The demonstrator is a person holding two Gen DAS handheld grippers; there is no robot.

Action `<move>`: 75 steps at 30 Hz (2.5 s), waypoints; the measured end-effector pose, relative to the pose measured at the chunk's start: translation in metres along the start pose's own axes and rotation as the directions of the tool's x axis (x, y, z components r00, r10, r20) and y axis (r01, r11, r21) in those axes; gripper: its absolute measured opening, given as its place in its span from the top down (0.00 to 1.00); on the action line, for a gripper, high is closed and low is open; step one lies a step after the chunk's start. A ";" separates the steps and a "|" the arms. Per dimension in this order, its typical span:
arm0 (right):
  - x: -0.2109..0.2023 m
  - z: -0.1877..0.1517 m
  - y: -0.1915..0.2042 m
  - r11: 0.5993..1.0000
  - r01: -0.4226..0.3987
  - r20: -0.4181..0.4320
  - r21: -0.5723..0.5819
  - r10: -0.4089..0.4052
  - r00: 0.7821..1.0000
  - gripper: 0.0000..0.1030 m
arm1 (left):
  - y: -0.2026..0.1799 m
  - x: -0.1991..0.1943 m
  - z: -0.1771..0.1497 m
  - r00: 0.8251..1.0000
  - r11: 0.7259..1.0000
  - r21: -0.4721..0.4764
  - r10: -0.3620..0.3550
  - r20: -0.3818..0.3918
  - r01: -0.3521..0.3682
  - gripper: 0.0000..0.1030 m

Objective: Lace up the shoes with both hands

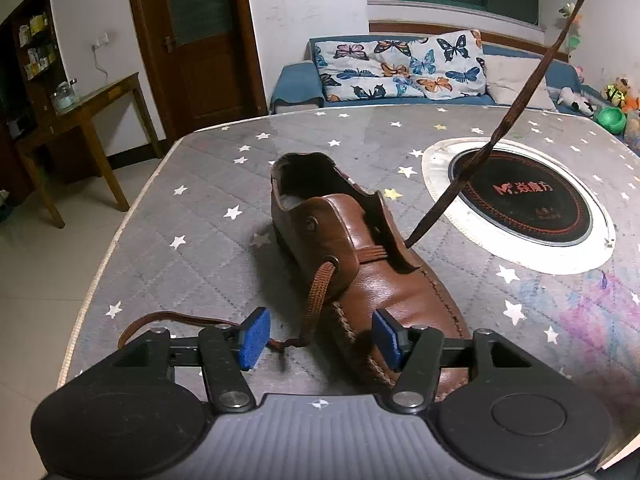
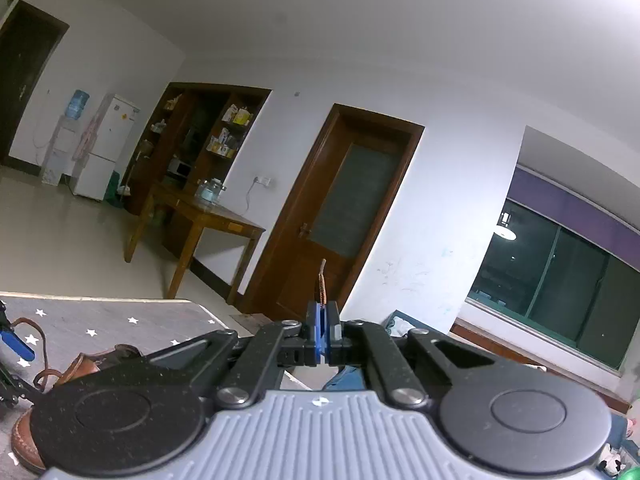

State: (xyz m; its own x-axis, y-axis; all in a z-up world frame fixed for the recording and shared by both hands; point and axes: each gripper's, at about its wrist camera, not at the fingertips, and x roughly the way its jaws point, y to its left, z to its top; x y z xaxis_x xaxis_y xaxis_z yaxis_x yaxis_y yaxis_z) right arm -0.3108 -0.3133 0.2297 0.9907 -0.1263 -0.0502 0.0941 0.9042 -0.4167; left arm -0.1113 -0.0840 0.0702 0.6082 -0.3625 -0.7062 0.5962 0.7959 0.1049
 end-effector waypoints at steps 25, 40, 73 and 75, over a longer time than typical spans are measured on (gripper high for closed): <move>0.010 0.000 0.005 0.999 -0.008 0.015 -0.045 0.008 1.000 0.99 | 0.001 -0.002 0.012 1.000 1.000 0.005 -0.024 -0.008 0.024 0.42; 0.025 -0.001 0.016 0.994 -0.095 0.013 -0.048 0.096 0.995 0.99 | 0.006 0.007 0.028 0.999 0.992 -0.114 -0.047 0.025 0.049 0.42; 0.062 -0.042 0.103 0.844 -0.514 -0.115 -0.154 0.501 0.857 0.99 | 0.031 0.005 0.032 0.995 0.963 -0.251 -0.102 0.013 0.102 0.76; 0.064 -0.047 0.110 0.825 -0.540 -0.128 -0.168 0.525 0.841 0.99 | 0.034 0.004 0.032 0.993 0.961 -0.253 -0.117 0.007 0.115 0.76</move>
State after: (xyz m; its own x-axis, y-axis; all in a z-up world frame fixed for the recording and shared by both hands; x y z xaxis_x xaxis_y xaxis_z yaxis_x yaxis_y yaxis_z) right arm -0.2416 -0.2407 0.1383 0.8705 0.3158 -0.3775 -0.4738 0.7456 -0.4687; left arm -0.0718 -0.0735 0.0934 0.5375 -0.4569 -0.7087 0.5104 0.8453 -0.1578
